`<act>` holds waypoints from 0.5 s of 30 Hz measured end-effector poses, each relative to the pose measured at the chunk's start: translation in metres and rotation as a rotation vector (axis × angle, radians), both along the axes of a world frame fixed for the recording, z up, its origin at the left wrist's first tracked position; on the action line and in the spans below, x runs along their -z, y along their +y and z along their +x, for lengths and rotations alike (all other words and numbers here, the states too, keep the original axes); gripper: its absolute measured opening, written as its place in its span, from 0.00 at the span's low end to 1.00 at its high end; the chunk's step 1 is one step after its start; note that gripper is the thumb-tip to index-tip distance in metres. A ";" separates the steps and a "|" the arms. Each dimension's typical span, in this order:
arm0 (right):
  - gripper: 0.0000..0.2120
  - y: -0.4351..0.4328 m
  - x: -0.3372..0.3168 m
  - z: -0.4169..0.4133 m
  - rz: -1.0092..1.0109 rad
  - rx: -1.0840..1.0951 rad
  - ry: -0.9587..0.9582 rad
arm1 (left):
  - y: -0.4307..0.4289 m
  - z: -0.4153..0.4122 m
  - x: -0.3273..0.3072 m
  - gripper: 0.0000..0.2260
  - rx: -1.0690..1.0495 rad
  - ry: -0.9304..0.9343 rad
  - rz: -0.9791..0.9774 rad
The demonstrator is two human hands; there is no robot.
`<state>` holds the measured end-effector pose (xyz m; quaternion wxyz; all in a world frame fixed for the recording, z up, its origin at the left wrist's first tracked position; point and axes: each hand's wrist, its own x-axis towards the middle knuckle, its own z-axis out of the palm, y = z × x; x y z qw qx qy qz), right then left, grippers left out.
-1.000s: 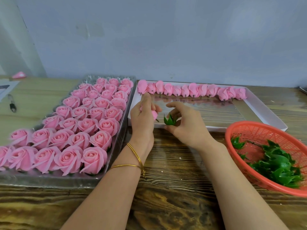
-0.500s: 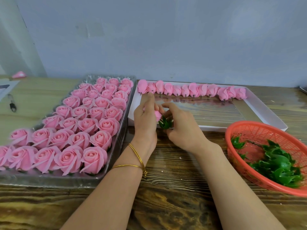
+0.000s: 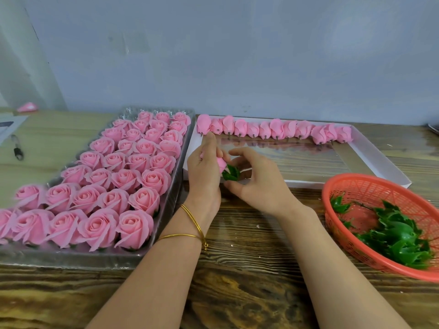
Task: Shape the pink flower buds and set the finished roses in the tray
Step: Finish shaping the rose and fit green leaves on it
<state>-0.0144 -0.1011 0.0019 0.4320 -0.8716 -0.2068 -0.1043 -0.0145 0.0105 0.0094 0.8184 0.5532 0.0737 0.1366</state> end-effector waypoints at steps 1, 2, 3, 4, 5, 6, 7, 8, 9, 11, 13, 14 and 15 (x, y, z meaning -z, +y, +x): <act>0.28 0.000 0.000 0.000 0.006 0.001 0.002 | 0.000 0.000 0.000 0.21 -0.003 0.005 -0.003; 0.28 -0.001 0.000 0.000 0.004 0.004 0.001 | 0.000 0.000 0.000 0.21 -0.007 0.007 -0.005; 0.28 -0.001 0.001 0.000 0.000 0.005 0.000 | 0.000 0.000 -0.001 0.21 -0.011 0.006 -0.005; 0.28 -0.001 0.001 0.001 -0.004 0.006 0.000 | -0.001 0.000 -0.001 0.22 -0.015 0.004 -0.006; 0.28 -0.001 0.002 0.001 -0.005 0.007 0.001 | -0.002 -0.001 -0.001 0.22 -0.018 0.003 -0.005; 0.28 -0.001 0.002 0.001 -0.005 0.009 0.002 | -0.002 -0.001 -0.001 0.22 -0.019 0.003 -0.001; 0.28 -0.001 0.002 0.001 -0.006 0.010 0.001 | -0.003 -0.002 -0.001 0.22 -0.016 0.006 0.004; 0.28 -0.001 0.002 0.001 -0.008 0.011 -0.005 | -0.005 -0.002 -0.001 0.23 -0.011 0.008 0.009; 0.27 -0.001 0.001 0.001 -0.012 0.011 -0.017 | -0.005 -0.003 -0.001 0.23 -0.006 0.009 0.014; 0.27 -0.001 0.000 0.000 -0.018 0.009 -0.040 | -0.007 -0.004 -0.001 0.24 0.004 0.008 0.033; 0.26 0.000 -0.001 -0.001 -0.016 0.012 -0.051 | -0.008 -0.004 -0.002 0.25 0.010 0.008 0.047; 0.27 0.000 -0.001 -0.001 -0.012 0.015 -0.053 | -0.008 -0.005 -0.003 0.25 0.009 0.010 0.044; 0.27 0.000 -0.002 -0.002 -0.007 0.017 -0.056 | -0.008 -0.005 -0.003 0.24 0.007 0.011 0.037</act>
